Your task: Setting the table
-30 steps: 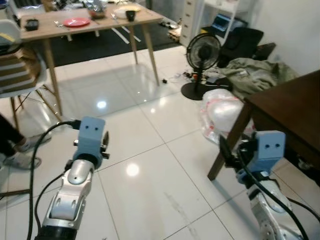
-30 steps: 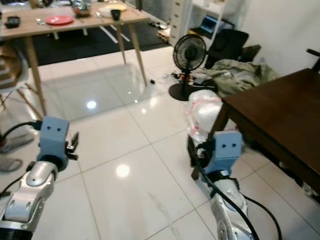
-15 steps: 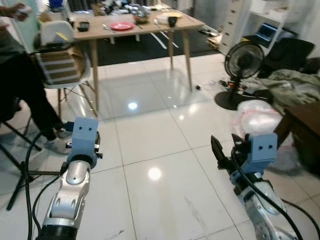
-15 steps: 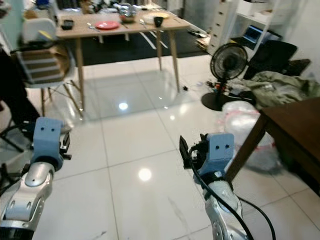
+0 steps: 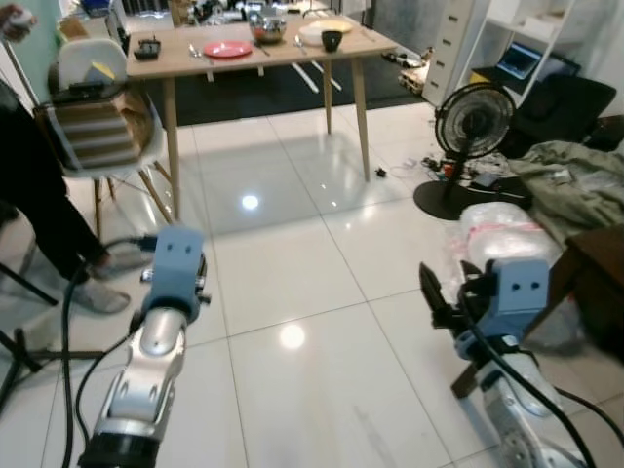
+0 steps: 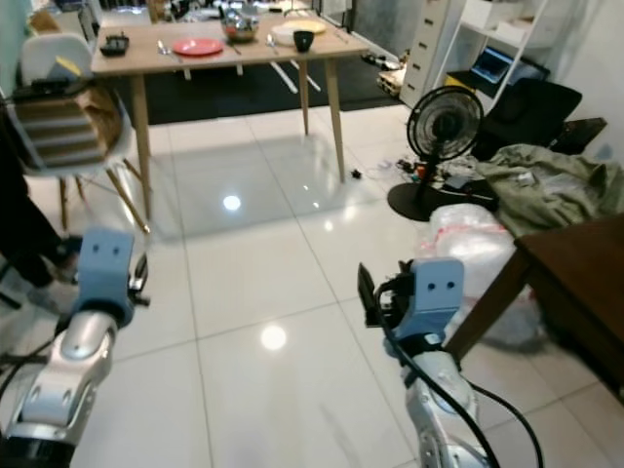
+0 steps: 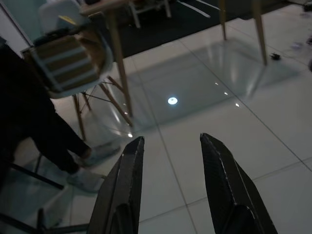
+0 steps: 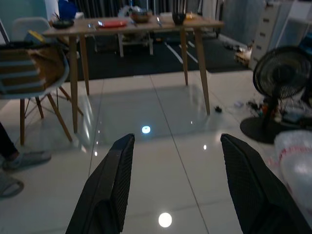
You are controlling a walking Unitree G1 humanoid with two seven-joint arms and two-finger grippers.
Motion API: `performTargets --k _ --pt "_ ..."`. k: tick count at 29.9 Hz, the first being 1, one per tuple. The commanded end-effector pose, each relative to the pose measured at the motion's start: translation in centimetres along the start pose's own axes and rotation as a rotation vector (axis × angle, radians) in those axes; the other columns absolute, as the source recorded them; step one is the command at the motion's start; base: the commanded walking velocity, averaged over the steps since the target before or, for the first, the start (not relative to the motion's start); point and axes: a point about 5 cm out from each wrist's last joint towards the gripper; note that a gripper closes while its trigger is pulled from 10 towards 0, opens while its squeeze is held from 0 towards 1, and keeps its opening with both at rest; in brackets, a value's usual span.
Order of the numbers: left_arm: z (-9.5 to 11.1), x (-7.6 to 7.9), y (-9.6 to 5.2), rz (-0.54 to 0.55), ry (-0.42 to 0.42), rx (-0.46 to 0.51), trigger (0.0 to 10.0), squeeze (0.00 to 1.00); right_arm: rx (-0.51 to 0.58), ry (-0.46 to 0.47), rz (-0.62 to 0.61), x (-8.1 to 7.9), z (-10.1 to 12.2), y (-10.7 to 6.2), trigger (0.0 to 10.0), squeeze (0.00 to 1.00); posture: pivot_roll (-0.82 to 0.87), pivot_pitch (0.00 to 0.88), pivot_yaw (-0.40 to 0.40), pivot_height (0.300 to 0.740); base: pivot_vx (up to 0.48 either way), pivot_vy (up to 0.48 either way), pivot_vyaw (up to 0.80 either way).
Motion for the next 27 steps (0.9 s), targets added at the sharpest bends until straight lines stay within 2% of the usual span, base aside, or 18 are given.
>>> performTargets --k 1,16,27 --pt "-1.2 -0.4 -0.2 0.013 0.024 -0.041 10.0 0.00 -0.016 0.014 0.004 -0.3 -0.5 -0.1 10.0 0.00 0.03 0.095 0.062 0.740 0.480 0.000 0.00" --pt "-1.4 -0.3 -0.1 -0.002 0.046 -0.027 10.0 0.00 -0.017 0.019 0.004 -0.3 -0.6 0.0 10.0 0.00 0.03 0.092 0.070 0.740 0.477 0.000 0.00" --pt "-0.2 0.1 0.2 -0.059 0.033 0.026 10.0 0.00 -0.016 0.035 -0.018 -0.1 -1.0 -0.1 10.0 0.00 0.05 0.101 0.080 0.740 0.472 0.000 0.00"
Point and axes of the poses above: a point about 5 cm out from each wrist's last joint towards the gripper, its own y axis pointing out of the wrist towards the gripper, its own z axis along the axis of the wrist's last joint, x = y × z, and after that the axes turned 11 degrees about y, right-handed
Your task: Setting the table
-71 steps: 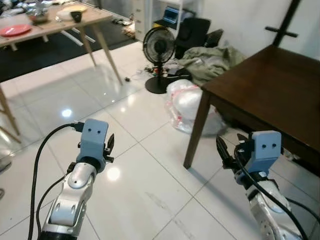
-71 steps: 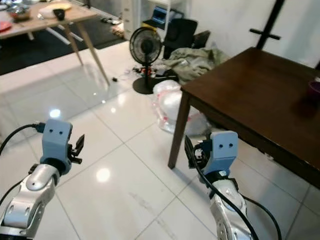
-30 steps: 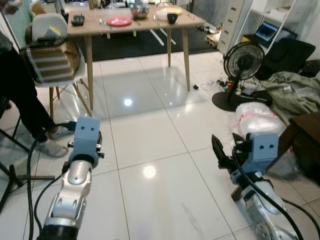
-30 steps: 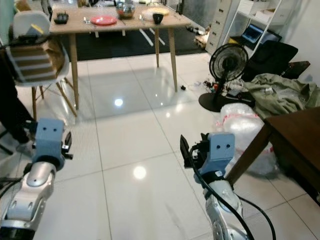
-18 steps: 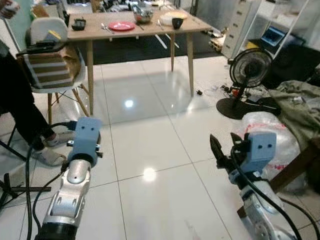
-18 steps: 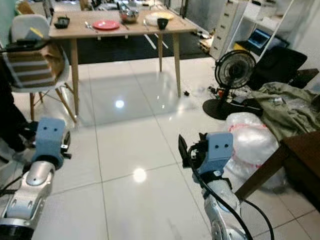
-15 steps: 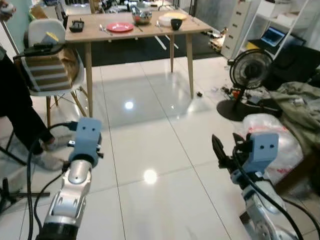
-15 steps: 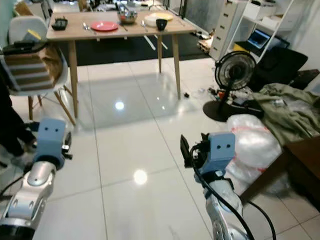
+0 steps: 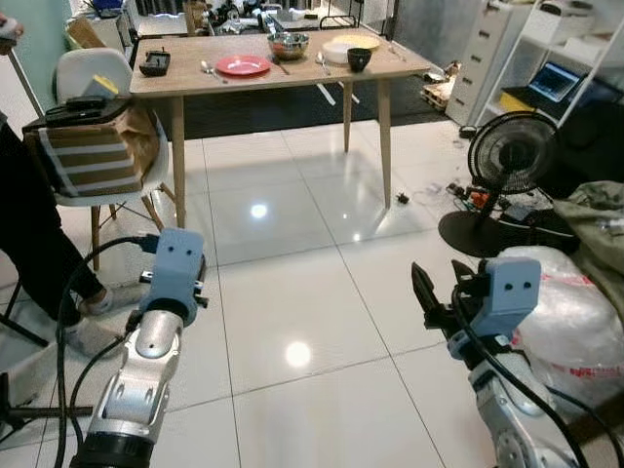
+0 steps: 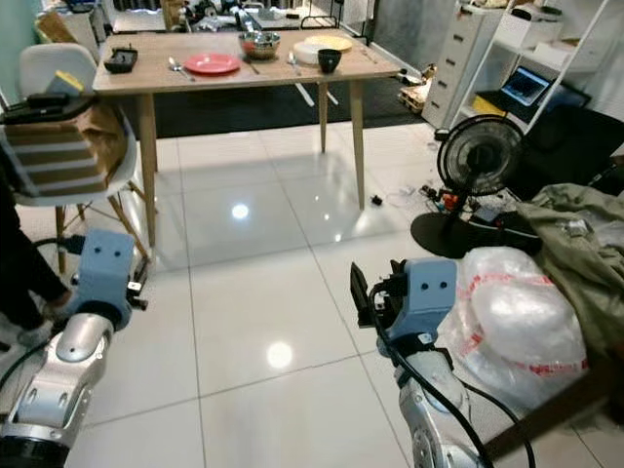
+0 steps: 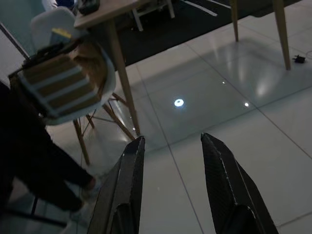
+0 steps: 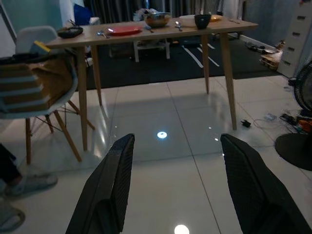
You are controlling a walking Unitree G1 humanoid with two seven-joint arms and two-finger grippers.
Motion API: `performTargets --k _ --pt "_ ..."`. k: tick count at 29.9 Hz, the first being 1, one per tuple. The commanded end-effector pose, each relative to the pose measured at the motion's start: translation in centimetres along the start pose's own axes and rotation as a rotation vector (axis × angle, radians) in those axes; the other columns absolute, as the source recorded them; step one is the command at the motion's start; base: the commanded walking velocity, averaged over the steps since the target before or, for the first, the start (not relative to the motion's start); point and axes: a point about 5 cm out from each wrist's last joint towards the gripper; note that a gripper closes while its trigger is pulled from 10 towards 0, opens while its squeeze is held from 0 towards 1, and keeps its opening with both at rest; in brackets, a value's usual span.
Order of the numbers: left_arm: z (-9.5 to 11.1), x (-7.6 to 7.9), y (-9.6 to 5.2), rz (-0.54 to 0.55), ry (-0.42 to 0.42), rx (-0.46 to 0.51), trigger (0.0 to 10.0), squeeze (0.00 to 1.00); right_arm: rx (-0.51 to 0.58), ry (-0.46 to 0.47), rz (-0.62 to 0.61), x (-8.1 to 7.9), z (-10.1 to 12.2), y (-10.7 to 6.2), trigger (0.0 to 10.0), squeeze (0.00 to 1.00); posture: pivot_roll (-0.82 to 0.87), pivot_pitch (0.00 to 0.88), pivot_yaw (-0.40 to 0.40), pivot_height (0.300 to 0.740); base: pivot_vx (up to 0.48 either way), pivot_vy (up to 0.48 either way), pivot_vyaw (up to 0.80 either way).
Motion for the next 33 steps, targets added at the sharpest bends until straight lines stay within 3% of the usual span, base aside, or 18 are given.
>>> performTargets --k 1,33 --pt "0.1 0.4 -0.1 -0.017 -0.005 0.008 10.0 0.00 -0.014 0.005 -0.029 0.6 -0.4 -0.4 10.0 0.00 0.05 0.101 0.080 0.740 0.472 0.000 0.00" --pt "-1.0 0.6 -0.8 -0.004 -0.113 -0.051 10.0 0.00 -0.047 0.003 -0.043 1.3 -0.9 -0.7 10.0 0.00 0.03 0.115 0.045 0.740 0.474 0.000 0.00"
Point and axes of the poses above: a point about 5 cm out from each wrist's last joint towards the gripper, its own y axis pointing out of the wrist towards the gripper, its own z axis along the axis of the wrist's last joint, x = y × z, and after that the axes turned 11 degrees about y, right-handed
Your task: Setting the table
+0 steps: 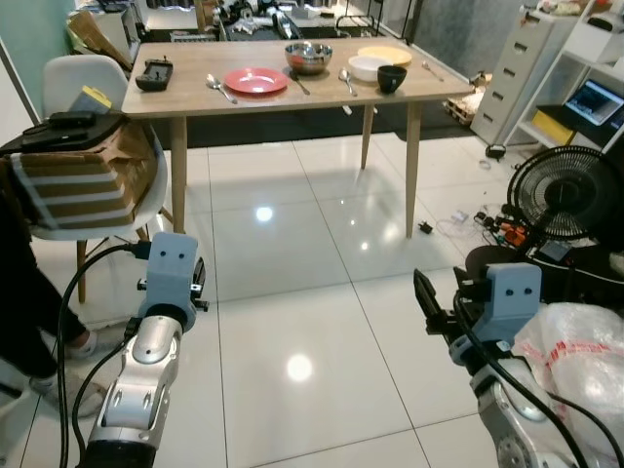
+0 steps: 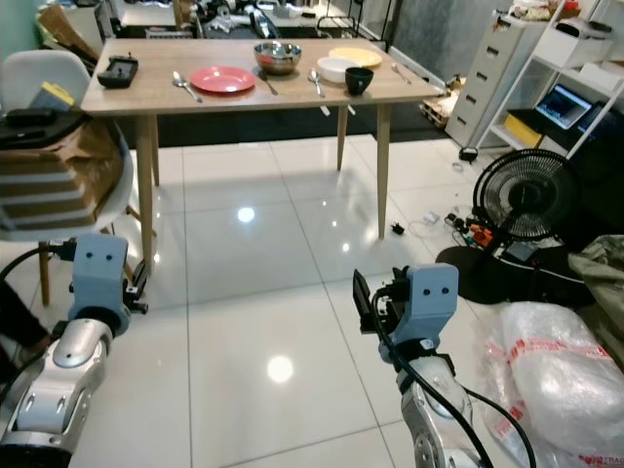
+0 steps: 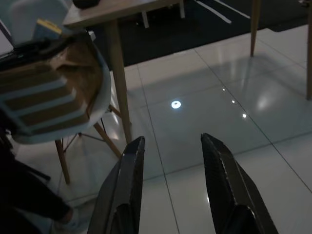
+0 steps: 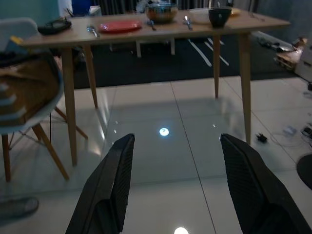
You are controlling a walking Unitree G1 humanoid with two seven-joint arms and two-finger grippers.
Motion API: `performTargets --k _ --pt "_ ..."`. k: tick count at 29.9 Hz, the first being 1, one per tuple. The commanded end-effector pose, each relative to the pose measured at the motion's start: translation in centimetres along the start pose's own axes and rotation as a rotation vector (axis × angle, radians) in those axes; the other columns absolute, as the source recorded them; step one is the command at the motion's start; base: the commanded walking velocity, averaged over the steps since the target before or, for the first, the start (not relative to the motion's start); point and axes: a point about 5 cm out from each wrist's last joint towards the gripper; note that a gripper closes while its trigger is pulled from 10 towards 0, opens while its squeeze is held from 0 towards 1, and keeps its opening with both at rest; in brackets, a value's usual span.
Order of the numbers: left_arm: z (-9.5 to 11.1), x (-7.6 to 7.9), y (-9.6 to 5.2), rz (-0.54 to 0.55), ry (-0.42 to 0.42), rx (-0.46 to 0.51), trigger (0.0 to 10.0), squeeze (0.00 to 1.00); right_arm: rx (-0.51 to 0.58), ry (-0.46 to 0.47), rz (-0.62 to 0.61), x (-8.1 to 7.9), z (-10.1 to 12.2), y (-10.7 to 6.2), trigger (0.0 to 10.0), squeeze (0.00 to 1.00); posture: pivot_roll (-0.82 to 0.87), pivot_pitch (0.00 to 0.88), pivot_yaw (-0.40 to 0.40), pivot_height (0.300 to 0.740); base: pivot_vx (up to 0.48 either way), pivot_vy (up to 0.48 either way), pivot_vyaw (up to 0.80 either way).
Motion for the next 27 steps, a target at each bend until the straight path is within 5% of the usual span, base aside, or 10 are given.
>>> performTargets --k 1,27 --pt "-0.32 0.28 -0.19 -0.009 -0.011 -0.019 10.0 0.00 -0.020 0.000 -0.033 0.76 -0.36 -0.38 10.0 0.00 0.03 0.115 0.045 0.740 0.480 0.000 0.00" --pt "0.11 0.31 -0.07 -0.019 0.002 0.006 10.0 0.00 -0.006 0.016 -0.045 0.61 -0.32 0.16 10.0 0.00 0.04 0.106 0.050 0.740 0.480 0.000 -0.19"
Point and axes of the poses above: a point about 5 cm out from each wrist's last joint towards the gripper, its own y axis pointing out of the wrist towards the gripper, its own z axis along the axis of the wrist's last joint, x = y × z, and after that the axes turned 11 degrees about y, right-handed
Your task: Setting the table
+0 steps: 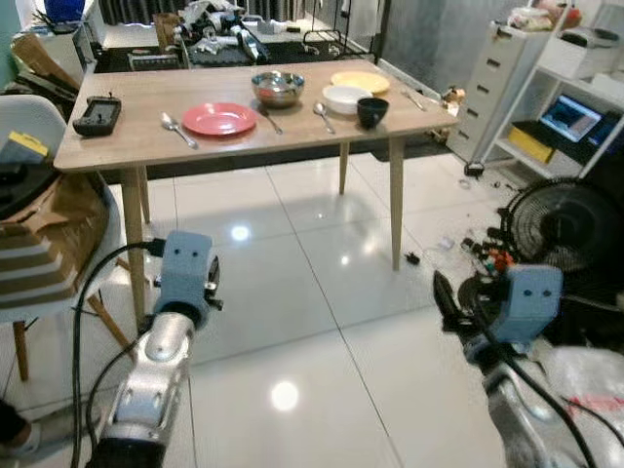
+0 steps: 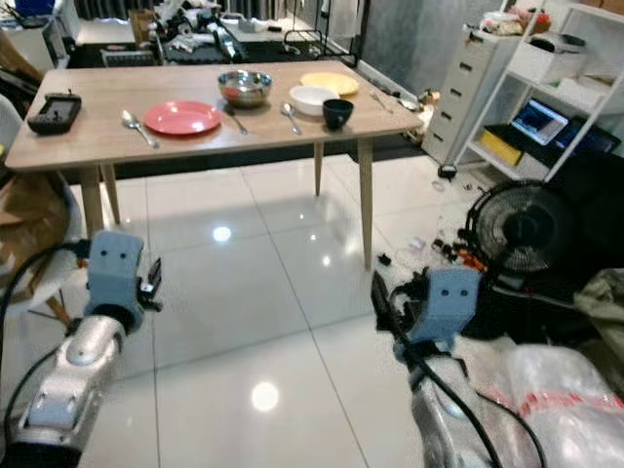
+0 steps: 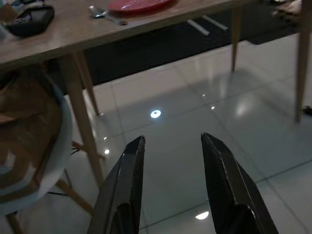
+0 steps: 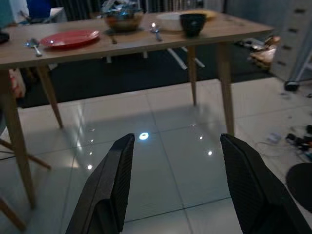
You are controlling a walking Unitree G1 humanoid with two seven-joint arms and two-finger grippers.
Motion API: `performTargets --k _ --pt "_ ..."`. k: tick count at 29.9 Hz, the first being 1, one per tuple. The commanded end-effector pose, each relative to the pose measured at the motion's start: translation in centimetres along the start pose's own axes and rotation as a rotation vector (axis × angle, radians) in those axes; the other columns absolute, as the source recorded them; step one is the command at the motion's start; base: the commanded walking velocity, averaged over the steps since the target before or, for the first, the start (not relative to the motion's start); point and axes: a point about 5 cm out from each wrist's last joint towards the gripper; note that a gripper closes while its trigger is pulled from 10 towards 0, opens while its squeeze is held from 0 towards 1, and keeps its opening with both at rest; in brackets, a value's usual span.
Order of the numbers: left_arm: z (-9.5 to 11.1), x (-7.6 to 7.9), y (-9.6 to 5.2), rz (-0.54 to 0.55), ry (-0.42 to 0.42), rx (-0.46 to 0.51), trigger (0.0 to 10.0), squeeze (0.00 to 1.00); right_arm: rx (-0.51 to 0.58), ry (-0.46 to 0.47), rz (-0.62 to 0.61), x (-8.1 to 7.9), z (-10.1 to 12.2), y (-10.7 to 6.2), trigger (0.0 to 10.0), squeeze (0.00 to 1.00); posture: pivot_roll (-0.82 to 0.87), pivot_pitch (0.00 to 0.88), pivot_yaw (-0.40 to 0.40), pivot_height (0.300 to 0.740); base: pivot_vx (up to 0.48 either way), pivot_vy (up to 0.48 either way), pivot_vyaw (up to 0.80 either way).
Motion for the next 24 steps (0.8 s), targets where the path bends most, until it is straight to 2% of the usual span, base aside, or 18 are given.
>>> performTargets --k 1,24 --pt "-0.10 0.43 -0.14 -0.013 -0.001 -0.001 10.0 0.00 -0.001 -0.009 -0.009 0.34 -0.08 -0.13 10.0 0.00 0.04 0.106 0.050 0.740 0.480 0.000 0.00" --pt "0.52 0.44 -0.05 -0.019 0.020 0.032 10.0 0.00 0.034 -0.039 0.007 -0.34 0.25 0.35 10.0 0.00 0.05 0.099 0.054 0.740 0.480 0.000 0.00"
Point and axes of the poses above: a point about 5 cm out from each wrist's last joint towards the gripper, its own y axis pointing out of the wrist towards the gripper, its own z axis along the axis of the wrist's last joint, x = y × z, and after that the axes turned 11 degrees about y, right-handed
